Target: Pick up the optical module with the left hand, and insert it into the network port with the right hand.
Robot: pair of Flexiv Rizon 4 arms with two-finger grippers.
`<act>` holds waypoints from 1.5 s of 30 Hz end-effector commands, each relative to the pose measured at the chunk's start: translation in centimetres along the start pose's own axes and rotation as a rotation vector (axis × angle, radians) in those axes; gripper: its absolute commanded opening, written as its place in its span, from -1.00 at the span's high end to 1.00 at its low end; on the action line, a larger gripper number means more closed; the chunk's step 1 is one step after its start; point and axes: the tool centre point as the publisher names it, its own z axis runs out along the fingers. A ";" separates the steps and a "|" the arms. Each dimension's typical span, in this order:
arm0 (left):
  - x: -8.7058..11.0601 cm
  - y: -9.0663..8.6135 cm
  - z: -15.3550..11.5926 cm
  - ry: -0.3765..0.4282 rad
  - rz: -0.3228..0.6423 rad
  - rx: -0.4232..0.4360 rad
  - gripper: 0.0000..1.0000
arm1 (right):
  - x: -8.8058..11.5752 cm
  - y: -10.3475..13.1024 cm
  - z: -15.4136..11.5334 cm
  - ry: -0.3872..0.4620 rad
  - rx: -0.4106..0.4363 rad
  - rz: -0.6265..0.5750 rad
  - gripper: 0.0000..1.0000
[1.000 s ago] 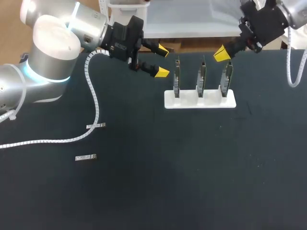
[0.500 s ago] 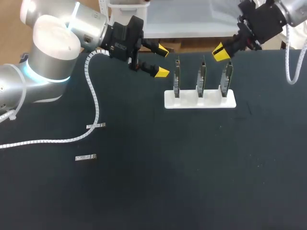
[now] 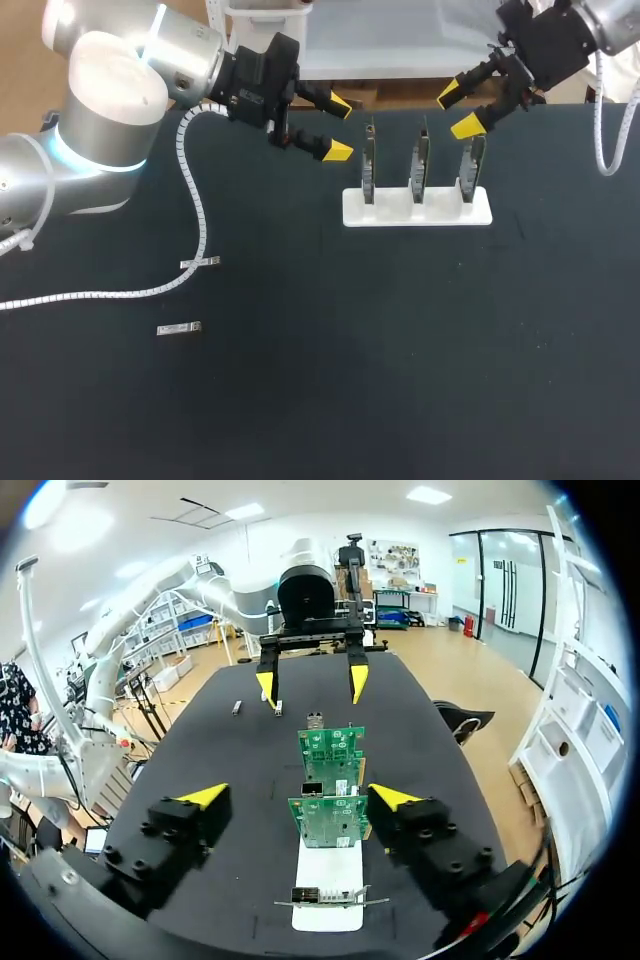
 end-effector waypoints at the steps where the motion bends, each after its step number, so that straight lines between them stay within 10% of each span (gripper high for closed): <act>1: -1.4 0.2 -1.2 -0.007 0.038 -0.034 -1.00 | 0.0 -0.2 0.0 -0.001 -0.003 0.000 -1.00; 12: -3.0 -1.8 -9.5 0.075 0.182 -0.200 -1.00 | 0.0 -0.2 0.0 -0.001 -0.003 0.000 -1.00; 25: 3.5 -7.5 -17.0 0.290 0.046 -0.339 -1.00 | 0.0 -0.2 0.0 -0.001 -0.003 0.000 -1.00; 42: 8.6 -11.9 -19.4 0.574 -0.097 -0.226 -1.00 | 0.0 -0.2 0.0 -0.001 -0.003 0.000 -1.00; 45: 8.2 -12.0 -19.4 0.481 -0.092 -0.251 -1.00 | 0.0 -0.2 0.0 -0.001 -0.003 0.000 -1.00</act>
